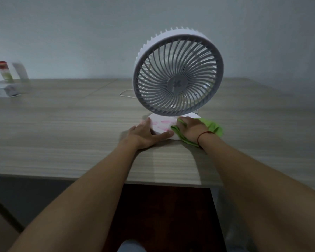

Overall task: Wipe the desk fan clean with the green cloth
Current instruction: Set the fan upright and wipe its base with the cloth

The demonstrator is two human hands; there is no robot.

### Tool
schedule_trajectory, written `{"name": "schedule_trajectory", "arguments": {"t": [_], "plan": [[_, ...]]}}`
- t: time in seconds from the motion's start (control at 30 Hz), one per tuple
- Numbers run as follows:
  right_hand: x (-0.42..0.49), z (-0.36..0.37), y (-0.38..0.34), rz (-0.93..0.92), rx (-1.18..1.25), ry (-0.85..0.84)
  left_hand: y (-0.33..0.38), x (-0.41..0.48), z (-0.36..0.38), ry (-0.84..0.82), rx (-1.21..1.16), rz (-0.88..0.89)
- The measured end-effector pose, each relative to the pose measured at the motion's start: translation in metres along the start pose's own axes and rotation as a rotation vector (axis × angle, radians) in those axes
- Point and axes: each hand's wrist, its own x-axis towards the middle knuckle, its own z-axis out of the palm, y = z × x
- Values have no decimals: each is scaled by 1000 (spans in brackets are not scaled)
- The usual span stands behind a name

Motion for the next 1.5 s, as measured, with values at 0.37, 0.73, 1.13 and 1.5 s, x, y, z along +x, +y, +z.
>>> {"name": "schedule_trajectory", "arguments": {"t": [0.37,0.73,1.13,1.5], "plan": [[-34,-2,14,-113,231,70,0,-1,-1,-4,-9,2],[5,2,-6,22,-8,10,-4,4,3,1,5,-2],[-27,-3,32,-21,258,119,-1,-1,-1,0,-10,-28],[-16,-3,-7,14,146,13,5,-5,-3,-13,13,-26]]}}
